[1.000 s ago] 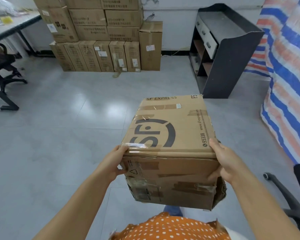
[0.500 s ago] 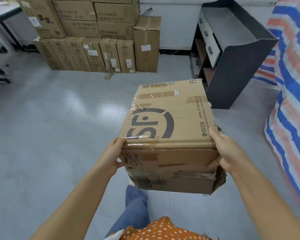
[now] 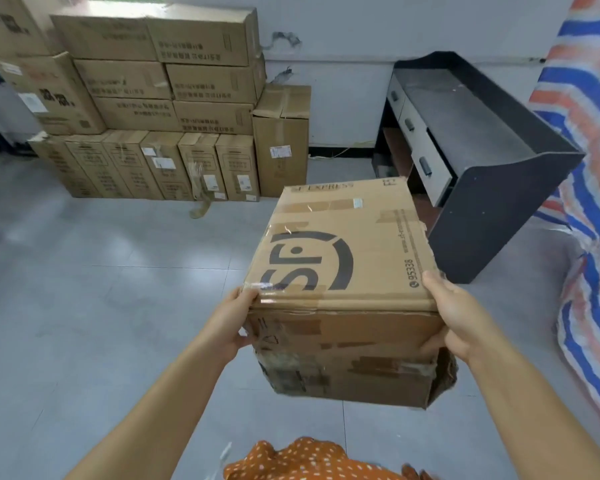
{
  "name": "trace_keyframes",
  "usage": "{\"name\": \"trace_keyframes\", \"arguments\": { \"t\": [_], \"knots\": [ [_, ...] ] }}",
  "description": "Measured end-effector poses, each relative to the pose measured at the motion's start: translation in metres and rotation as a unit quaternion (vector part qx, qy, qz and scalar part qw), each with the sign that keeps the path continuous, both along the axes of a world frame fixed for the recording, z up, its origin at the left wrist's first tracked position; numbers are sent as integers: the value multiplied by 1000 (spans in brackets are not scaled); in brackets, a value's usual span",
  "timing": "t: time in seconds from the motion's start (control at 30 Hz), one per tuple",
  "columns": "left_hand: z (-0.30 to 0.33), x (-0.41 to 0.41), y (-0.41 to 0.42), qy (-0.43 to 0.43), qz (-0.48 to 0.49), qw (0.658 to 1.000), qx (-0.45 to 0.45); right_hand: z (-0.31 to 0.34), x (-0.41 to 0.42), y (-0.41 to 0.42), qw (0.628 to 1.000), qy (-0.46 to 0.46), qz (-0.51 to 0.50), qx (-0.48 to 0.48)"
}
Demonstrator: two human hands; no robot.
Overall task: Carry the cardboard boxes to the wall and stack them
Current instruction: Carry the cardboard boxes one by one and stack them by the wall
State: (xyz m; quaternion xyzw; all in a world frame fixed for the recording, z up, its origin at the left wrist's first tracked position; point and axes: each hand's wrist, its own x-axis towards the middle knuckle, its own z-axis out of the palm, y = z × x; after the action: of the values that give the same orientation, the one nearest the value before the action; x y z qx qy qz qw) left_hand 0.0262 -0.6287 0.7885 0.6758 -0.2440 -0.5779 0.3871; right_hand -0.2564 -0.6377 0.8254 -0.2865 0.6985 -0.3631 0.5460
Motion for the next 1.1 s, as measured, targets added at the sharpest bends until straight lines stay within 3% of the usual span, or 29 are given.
{"name": "trace_keyframes", "arguments": {
  "t": [0.77,1.1],
  "knots": [
    [11,12,-485,0,100,994,-31,11,11,-535,994,8,111,-24],
    [20,29,-697,-5,90,993,-72,21,32,-743,992,-3,99,-80]
  ]
}}
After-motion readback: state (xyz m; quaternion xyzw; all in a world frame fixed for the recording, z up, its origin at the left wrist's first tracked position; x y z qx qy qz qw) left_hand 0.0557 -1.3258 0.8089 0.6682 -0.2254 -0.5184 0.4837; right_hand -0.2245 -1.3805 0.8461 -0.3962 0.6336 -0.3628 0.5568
